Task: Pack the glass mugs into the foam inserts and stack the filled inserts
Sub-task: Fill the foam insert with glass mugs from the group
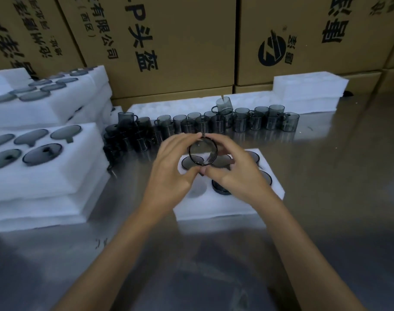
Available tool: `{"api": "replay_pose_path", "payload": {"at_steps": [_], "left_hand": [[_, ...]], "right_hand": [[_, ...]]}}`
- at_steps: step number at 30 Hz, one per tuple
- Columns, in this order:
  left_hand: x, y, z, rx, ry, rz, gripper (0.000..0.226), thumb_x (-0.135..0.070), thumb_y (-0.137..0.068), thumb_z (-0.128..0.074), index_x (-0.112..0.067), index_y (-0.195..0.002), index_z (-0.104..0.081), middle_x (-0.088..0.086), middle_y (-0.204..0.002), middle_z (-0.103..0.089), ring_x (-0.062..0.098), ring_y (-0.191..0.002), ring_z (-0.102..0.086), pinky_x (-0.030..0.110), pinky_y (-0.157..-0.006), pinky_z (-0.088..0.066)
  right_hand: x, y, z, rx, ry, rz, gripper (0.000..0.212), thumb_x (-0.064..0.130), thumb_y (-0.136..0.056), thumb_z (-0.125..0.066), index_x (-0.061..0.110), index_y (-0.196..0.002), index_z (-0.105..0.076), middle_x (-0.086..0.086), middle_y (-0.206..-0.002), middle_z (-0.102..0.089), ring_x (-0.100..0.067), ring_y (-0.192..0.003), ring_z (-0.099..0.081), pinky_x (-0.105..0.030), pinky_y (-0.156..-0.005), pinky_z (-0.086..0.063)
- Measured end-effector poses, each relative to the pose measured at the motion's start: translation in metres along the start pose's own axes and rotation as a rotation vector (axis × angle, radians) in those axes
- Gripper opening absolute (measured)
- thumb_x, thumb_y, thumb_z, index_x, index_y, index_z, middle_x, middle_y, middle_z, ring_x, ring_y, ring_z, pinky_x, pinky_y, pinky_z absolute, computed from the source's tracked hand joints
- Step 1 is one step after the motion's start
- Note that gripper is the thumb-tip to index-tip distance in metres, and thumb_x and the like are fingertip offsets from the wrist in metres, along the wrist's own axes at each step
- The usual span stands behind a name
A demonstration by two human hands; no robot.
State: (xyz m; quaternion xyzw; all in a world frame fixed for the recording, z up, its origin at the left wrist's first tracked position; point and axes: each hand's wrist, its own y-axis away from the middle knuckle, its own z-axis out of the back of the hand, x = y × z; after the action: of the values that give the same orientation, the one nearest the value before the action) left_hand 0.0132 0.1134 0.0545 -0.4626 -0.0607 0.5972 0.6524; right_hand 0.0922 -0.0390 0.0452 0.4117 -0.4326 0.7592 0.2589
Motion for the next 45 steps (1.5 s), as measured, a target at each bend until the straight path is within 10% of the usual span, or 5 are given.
{"api": "replay_pose_path", "payload": {"at_steps": [13,23,30,45], "left_hand": [[0.028,0.041,0.030,0.179,0.265,0.290,0.075,-0.045,-0.075,-0.078,-0.046,-0.143,-0.046,-0.033,-0.142,-0.048,-0.010,-0.136,-0.040,0.013,-0.112,-0.032],[0.028,0.044,0.029,0.436,0.382,0.389,0.069,-0.046,-0.085,-0.063,-0.052,-0.145,-0.031,-0.030,-0.155,-0.029,-0.009,-0.147,-0.012,0.024,-0.118,-0.018],[0.022,0.046,0.026,0.373,0.408,0.418,0.061,-0.048,-0.083,-0.064,-0.056,-0.138,-0.039,-0.038,-0.147,-0.034,-0.014,-0.144,-0.016,0.016,-0.113,-0.017],[0.029,0.047,0.017,0.301,0.436,0.555,0.042,-0.020,-0.092,-0.067,-0.037,-0.130,-0.060,-0.016,-0.158,-0.030,-0.001,-0.146,-0.025,0.043,-0.120,-0.028]], "right_hand": [[0.019,0.032,-0.023,-0.010,0.428,0.010,0.059,0.065,-0.071,-0.072,0.028,-0.116,-0.060,0.018,-0.110,-0.062,-0.011,-0.111,-0.053,-0.038,-0.095,-0.046],[0.017,0.033,-0.023,-0.017,0.545,0.022,0.050,0.070,-0.075,-0.064,0.023,-0.090,-0.055,0.017,-0.091,-0.056,-0.006,-0.096,-0.043,-0.032,-0.082,-0.041],[0.015,0.035,-0.027,-0.051,0.533,0.070,0.038,0.055,-0.092,-0.051,0.036,-0.123,-0.062,0.022,-0.112,-0.063,-0.006,-0.114,-0.047,-0.027,-0.092,-0.029],[0.001,0.035,-0.026,-0.001,0.789,0.021,0.037,0.040,-0.092,-0.054,0.036,-0.125,-0.069,0.012,-0.134,-0.060,-0.008,-0.128,-0.038,-0.034,-0.106,-0.024]]}}
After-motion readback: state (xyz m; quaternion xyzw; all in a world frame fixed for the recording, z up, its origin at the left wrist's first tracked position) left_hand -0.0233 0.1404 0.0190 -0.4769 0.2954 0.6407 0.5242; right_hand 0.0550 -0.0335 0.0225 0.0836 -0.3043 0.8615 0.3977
